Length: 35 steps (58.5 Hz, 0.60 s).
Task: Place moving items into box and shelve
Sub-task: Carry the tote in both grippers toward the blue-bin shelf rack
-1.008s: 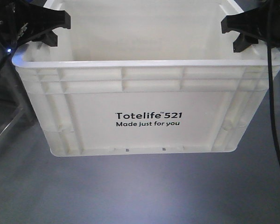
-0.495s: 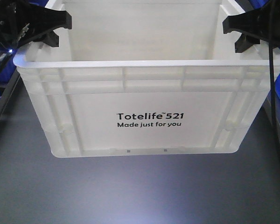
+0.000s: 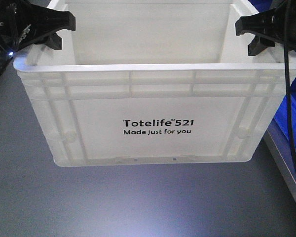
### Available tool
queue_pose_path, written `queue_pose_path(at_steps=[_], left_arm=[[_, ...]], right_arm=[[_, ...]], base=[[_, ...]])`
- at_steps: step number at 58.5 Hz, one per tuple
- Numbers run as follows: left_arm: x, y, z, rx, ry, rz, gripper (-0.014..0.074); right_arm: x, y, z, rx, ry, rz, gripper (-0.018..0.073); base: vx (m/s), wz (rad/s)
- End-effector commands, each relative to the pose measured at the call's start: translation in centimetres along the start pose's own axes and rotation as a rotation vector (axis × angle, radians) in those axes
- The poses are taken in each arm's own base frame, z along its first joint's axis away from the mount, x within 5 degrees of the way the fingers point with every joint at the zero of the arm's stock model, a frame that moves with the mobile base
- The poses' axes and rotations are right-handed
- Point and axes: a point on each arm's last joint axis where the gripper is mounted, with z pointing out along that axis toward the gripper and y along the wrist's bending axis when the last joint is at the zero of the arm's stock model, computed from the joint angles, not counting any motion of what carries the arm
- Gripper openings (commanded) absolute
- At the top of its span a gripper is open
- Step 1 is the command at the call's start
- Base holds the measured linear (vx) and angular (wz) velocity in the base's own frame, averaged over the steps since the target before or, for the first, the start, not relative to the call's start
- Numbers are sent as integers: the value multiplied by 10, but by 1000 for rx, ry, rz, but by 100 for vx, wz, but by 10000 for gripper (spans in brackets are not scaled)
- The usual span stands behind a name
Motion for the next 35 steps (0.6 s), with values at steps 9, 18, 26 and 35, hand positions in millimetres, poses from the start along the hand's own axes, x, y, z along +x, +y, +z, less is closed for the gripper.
queue_pose_path(at_steps=[9,18,26,35], left_arm=[[-18,4,-34,7,-215,36,-1],[-18,4,-34,8,-216,36,-1],[-18,4,-34,8,-216,36,-1],[-18,4,-34,7,-215,36,-1]], right_arm=[[-11,-10,-29,60,-178,-36,-1],[-11,-10,-29,60,-178,-36,-1],[-11,-10,-29,60,-178,-36,-1],[-11,-10,-29,60,-178,-36,-1]], base=[[58,-16],[60,-6],[60,1],[61,3]])
